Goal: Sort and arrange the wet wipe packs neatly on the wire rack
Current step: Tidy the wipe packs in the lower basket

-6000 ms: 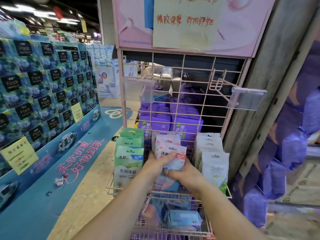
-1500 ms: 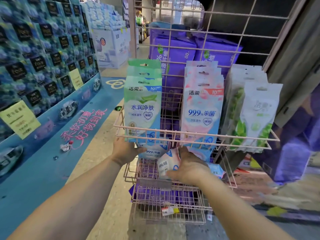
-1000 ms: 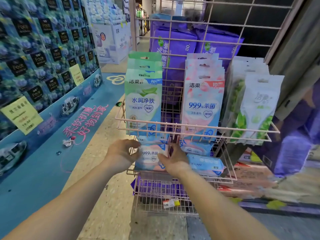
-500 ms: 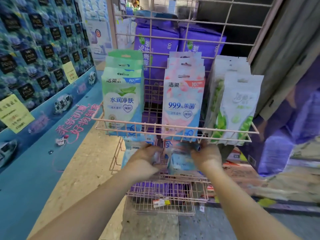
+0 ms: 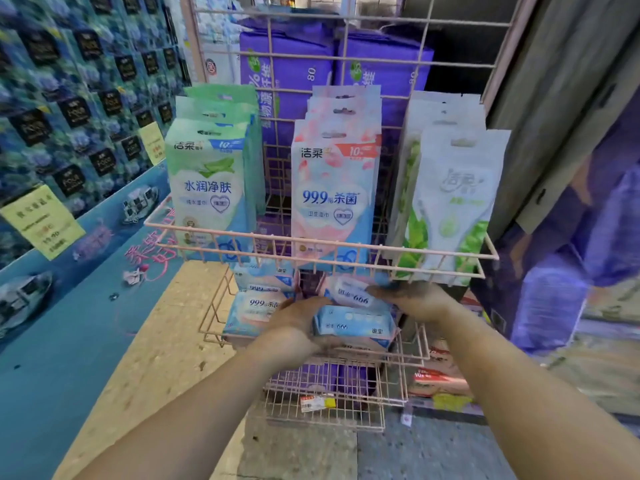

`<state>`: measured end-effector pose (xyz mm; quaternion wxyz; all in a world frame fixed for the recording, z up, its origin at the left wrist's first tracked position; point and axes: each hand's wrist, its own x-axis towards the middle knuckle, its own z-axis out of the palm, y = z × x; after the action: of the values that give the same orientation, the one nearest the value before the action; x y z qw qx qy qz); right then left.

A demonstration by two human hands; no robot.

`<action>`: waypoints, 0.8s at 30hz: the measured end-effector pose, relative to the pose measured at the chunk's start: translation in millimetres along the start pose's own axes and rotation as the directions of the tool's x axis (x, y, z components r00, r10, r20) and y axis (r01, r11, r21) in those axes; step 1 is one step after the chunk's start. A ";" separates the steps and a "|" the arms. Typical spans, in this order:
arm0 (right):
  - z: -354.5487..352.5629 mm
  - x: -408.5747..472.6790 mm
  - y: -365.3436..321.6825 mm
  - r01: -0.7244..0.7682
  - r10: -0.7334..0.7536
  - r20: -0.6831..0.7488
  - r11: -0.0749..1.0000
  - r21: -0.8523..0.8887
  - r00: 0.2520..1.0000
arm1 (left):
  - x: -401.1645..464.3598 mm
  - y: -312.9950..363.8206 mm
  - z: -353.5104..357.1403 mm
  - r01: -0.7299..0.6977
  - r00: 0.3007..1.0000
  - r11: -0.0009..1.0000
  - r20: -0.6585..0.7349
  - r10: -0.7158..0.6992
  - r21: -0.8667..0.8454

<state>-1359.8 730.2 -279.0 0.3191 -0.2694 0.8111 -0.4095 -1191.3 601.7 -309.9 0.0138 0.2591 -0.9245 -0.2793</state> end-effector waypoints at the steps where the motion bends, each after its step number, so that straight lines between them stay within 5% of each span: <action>1: -5.3 -3.7 1.7 0.021 -0.015 -0.050 0.992 0.121 0.999 | -0.2 -2.0 -0.8 -0.002 1.000 1.000 0.000 0.002 -0.008; 11: -11.2 -23.9 1.5 0.092 -0.021 -0.179 0.911 0.401 0.984 | 2.6 -8.6 -3.8 0.069 0.995 0.993 0.080 -0.062 -0.094; 18: 11.5 -17.3 4.9 0.051 -0.023 -0.048 0.666 0.744 0.999 | 13.6 20.8 -15.8 0.037 0.995 0.972 0.097 -0.015 -0.232; 20: 14.8 -19.0 1.4 0.042 -0.045 -0.012 0.742 0.669 0.999 | 14.4 26.9 -15.5 0.115 0.990 0.918 0.119 -0.075 -0.380; 22: 16.2 -19.6 -2.2 0.001 -0.010 0.023 0.932 0.363 1.000 | 13.0 21.9 -13.9 0.179 0.984 0.841 0.106 -0.144 -0.511; 24: 16.9 -18.8 -4.2 -0.056 0.053 0.092 0.998 0.022 0.994 | 13.7 9.8 -15.0 0.165 0.985 0.813 0.048 -0.167 -0.559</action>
<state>-1334.4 732.9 -277.7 0.3704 -0.2616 0.7975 -0.3979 -1205.2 594.3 -293.7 0.0665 0.3237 -0.7756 -0.5378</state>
